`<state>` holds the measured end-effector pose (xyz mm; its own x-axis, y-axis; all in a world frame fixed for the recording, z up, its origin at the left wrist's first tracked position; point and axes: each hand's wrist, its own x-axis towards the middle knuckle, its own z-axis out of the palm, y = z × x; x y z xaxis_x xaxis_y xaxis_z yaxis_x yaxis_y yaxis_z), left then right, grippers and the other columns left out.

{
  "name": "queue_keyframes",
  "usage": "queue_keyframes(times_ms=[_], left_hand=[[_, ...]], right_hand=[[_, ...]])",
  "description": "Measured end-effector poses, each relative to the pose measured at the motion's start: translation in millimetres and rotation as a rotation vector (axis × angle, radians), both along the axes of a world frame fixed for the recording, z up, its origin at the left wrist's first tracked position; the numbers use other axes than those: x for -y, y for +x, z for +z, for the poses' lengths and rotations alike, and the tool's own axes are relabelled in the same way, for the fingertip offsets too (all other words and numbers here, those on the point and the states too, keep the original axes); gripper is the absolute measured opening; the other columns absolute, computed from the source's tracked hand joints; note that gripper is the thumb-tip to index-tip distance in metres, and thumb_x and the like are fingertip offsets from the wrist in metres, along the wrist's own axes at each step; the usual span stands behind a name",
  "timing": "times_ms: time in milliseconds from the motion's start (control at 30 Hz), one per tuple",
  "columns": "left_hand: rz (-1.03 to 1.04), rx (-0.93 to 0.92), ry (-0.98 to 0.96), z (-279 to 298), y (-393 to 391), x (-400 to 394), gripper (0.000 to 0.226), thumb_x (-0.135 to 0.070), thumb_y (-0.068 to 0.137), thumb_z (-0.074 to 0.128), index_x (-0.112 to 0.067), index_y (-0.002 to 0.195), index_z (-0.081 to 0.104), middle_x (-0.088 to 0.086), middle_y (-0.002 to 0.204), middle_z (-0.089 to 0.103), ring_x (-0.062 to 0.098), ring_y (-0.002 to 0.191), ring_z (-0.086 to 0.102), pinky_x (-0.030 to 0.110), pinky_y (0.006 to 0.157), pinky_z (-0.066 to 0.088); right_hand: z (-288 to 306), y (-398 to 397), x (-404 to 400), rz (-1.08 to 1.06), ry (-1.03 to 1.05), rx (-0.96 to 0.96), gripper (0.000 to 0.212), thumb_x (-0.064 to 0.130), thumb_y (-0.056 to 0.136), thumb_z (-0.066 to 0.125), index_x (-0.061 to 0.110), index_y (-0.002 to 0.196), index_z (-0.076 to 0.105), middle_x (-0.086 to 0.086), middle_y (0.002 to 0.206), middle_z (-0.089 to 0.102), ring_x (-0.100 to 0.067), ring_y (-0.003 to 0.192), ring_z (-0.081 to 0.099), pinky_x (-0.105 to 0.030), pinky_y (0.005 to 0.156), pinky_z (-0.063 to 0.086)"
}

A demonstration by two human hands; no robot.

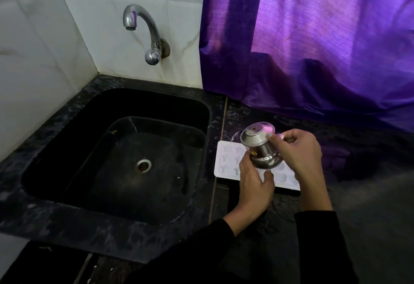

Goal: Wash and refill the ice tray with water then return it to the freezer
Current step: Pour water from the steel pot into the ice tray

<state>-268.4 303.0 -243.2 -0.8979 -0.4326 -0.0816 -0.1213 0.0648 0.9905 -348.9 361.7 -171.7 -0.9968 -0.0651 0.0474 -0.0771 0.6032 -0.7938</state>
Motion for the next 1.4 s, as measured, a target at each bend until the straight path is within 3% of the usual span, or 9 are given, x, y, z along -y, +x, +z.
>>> queue_keyframes(times_ms=[367, 667, 833, 933, 1133, 1233, 1400], left_hand=[[0.004, 0.028, 0.001, -2.5, -1.7, -1.2, 0.065, -0.011, 0.088, 0.052, -0.018, 0.147, 0.025, -0.003, 0.143, 0.036, 0.009, 0.131, 0.036, 0.031, 0.110, 0.033], [0.036, 0.005, -0.057, 0.6, 0.0, -7.5, 0.069, -0.010, 0.089, 0.054, -0.018, 0.149, 0.021, -0.006, 0.145, 0.030, 0.005, 0.130, 0.032, 0.023, 0.108, 0.029], [0.003, -0.042, -0.122, 0.6, -2.4, -24.3, 0.071, -0.013, 0.089, 0.053, -0.018, 0.150, 0.017, 0.001, 0.154, 0.022, 0.017, 0.143, 0.023, 0.039, 0.117, 0.026], [-0.040, -0.081, -0.162, 0.0, -3.5, -41.0, 0.070, -0.016, 0.090, 0.051, -0.020, 0.151, 0.016, 0.000, 0.154, 0.022, 0.015, 0.144, 0.022, 0.040, 0.117, 0.026], [-0.145, -0.101, -0.168, -11.8, -2.1, -78.5, 0.067, -0.020, 0.089, 0.050, -0.018, 0.150, 0.022, -0.001, 0.151, 0.030, 0.009, 0.141, 0.027, 0.038, 0.115, 0.029], [-0.189, -0.072, -0.175, -14.6, -0.3, -93.0, 0.067, -0.023, 0.087, 0.050, -0.017, 0.149, 0.024, -0.001, 0.148, 0.035, 0.011, 0.138, 0.032, 0.039, 0.113, 0.032], [-0.248, -0.052, -0.191, -17.6, -0.1, -104.0, 0.066, -0.019, 0.088, 0.052, -0.020, 0.149, 0.025, -0.003, 0.145, 0.038, 0.009, 0.133, 0.037, 0.035, 0.111, 0.034]], right_hand=[[0.3, 2.4, -1.5, -0.027, -0.021, 0.024, 0.027, 0.045, 0.078, 0.072, 0.019, 0.074, 0.064, 0.004, 0.068, 0.066, -0.020, 0.074, 0.064, -0.037, 0.074, 0.048], [-12.8, 1.6, -17.2, -0.073, -0.305, 0.164, 0.026, 0.039, 0.071, 0.079, 0.017, 0.068, 0.065, -0.005, 0.066, 0.069, -0.028, 0.078, 0.070, -0.054, 0.080, 0.056], [-6.8, 8.4, -40.5, -0.129, -0.450, 0.189, 0.023, 0.027, 0.079, 0.078, 0.009, 0.075, 0.064, -0.007, 0.074, 0.068, -0.017, 0.073, 0.066, -0.048, 0.081, 0.059], [-6.8, 10.6, -64.2, -0.175, -0.495, 0.181, 0.021, 0.024, 0.081, 0.076, 0.008, 0.078, 0.063, -0.011, 0.080, 0.070, -0.020, 0.078, 0.069, -0.048, 0.081, 0.059], [-12.8, 8.9, -109.7, -0.266, -0.382, 0.128, 0.025, 0.034, 0.074, 0.078, 0.014, 0.071, 0.064, -0.011, 0.072, 0.071, -0.035, 0.078, 0.071, -0.057, 0.073, 0.058], [-10.9, 10.7, -124.7, -0.282, -0.287, 0.105, 0.026, 0.037, 0.075, 0.076, 0.014, 0.072, 0.064, -0.008, 0.067, 0.069, -0.035, 0.076, 0.071, -0.050, 0.064, 0.060], [-14.5, 7.0, -139.5, -0.295, -0.163, 0.075, 0.027, 0.043, 0.077, 0.072, 0.017, 0.073, 0.066, -0.001, 0.066, 0.070, -0.024, 0.069, 0.069, -0.048, 0.075, 0.058]])
